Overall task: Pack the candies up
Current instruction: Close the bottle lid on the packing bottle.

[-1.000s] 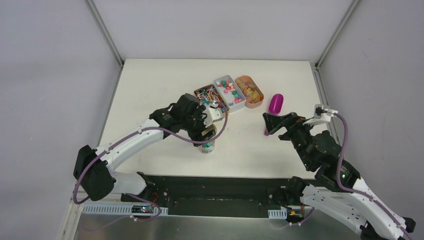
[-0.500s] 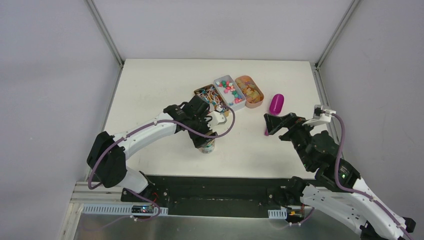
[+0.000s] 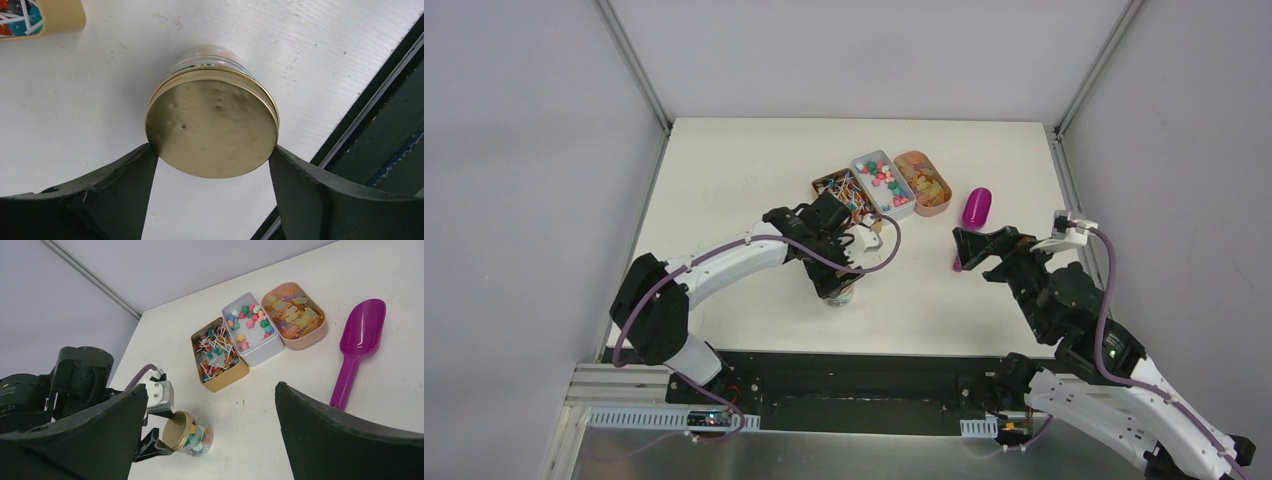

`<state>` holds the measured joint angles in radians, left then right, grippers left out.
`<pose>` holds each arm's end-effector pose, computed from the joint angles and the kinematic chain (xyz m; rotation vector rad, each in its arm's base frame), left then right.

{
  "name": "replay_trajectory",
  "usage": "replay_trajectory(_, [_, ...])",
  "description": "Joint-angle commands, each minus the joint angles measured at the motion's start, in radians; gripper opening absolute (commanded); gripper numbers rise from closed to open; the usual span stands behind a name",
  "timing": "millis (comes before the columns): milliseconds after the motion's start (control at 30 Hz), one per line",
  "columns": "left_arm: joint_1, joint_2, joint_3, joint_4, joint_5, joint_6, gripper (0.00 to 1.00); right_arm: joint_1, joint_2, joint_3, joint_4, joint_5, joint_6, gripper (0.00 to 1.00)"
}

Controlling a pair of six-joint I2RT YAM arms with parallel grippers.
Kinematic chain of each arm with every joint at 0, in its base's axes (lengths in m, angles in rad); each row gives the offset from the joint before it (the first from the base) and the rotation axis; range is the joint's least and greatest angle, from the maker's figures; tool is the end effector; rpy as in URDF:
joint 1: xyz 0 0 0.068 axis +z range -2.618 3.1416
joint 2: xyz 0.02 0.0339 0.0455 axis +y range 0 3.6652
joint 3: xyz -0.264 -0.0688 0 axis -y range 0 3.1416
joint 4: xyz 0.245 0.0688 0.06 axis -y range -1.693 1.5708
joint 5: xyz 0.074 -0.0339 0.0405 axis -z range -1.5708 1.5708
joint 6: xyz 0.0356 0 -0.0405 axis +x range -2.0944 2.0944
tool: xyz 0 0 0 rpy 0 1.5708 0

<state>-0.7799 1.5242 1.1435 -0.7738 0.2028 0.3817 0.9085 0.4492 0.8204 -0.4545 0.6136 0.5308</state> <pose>0.2093 -0.2171 0.2423 1.5570 2.2647 -0.3888 0.0724 0.0595 0.3643 0.1582 1.6648 0.5910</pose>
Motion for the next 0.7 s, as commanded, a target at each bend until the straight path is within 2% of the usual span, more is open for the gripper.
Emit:
replay_trajectory(0, [-0.009,0.017,0.047,-0.001,0.001,-0.01,0.8,-0.001,-0.021,0.004,0.009,0.012,-0.008,1.0])
replay_trajectory(100, [-0.013,0.026,0.048,0.0,-0.004,-0.013,0.82,-0.002,-0.027,0.003,0.003,0.013,-0.005,1.0])
replay_trajectory(133, [-0.014,0.028,0.048,-0.001,-0.007,-0.012,0.95,-0.002,-0.028,0.004,0.001,0.012,-0.006,1.0])
replay_trajectory(167, [-0.014,0.029,0.049,-0.001,-0.009,-0.013,0.99,-0.001,-0.028,0.004,0.0,0.014,-0.005,1.0])
replay_trajectory(433, [-0.015,0.028,0.068,0.003,-0.002,-0.022,0.99,-0.001,-0.026,-0.001,-0.002,0.006,0.001,1.0])
replay_trajectory(667, [-0.014,-0.042,0.079,0.058,0.02,-0.049,0.99,-0.002,-0.018,-0.007,-0.008,0.009,0.013,1.0])
